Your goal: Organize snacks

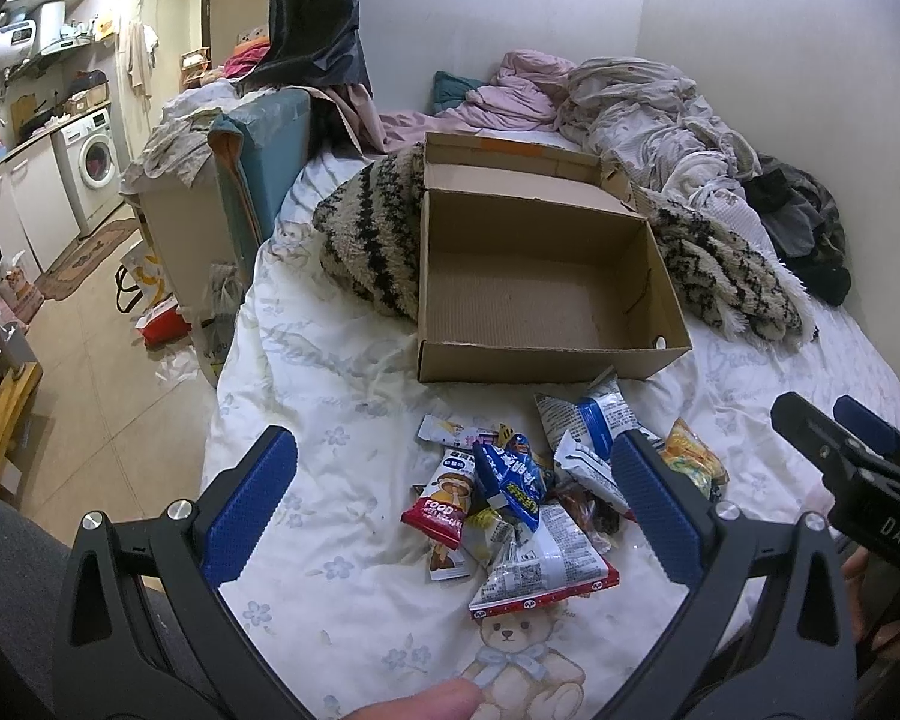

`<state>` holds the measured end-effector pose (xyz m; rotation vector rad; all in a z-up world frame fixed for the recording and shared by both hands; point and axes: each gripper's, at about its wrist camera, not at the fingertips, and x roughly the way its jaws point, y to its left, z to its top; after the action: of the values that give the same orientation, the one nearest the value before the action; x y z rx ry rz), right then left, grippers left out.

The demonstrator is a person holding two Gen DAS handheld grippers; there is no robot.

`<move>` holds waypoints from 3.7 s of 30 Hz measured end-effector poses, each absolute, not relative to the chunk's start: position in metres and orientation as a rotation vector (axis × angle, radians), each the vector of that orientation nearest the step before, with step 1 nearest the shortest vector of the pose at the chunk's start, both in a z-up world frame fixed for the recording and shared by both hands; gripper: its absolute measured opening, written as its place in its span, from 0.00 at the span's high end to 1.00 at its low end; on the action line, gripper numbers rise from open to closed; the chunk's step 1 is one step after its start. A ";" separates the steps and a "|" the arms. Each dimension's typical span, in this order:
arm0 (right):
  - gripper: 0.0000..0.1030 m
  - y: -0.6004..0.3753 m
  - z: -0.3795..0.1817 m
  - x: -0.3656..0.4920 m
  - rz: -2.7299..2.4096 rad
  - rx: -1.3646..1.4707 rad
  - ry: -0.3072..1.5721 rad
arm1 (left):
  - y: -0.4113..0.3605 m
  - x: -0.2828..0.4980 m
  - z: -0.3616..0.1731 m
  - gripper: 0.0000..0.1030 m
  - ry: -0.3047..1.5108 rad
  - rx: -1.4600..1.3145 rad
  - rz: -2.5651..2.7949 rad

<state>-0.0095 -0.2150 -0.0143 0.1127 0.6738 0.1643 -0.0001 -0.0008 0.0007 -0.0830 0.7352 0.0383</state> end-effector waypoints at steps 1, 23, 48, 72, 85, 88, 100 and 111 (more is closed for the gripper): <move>0.00 -0.214 -0.015 -0.010 0.166 0.113 0.676 | -0.001 0.000 0.001 0.00 0.737 -0.083 0.037; 0.00 -0.270 -0.042 0.025 0.129 0.306 0.957 | 0.029 0.044 -0.017 0.00 0.983 -0.116 0.136; 0.00 -0.291 -0.076 0.035 0.069 0.448 1.067 | -0.063 0.092 -0.177 0.00 1.577 -0.120 0.041; 0.00 -0.289 -0.067 0.032 0.081 0.472 1.029 | -0.030 0.008 -0.058 0.59 1.378 -0.209 -0.163; 0.19 -0.305 -0.113 0.050 -0.007 0.564 1.251 | 0.018 0.050 -0.057 0.60 1.158 -0.107 -0.011; 0.40 -0.309 -0.141 0.054 -0.105 0.568 1.359 | 0.021 0.052 -0.064 0.60 1.167 -0.137 -0.021; 0.79 -0.283 -0.185 0.072 -0.146 0.406 1.491 | 0.018 0.051 -0.067 0.60 1.163 -0.154 -0.024; 0.84 -0.332 -0.131 0.054 -0.235 0.518 1.212 | 0.033 0.050 -0.069 0.60 1.148 -0.200 0.035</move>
<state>0.0541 -0.3320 -0.1310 0.5176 1.2116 -0.2350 0.0502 0.0328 -0.0687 -0.2002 1.1478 0.0352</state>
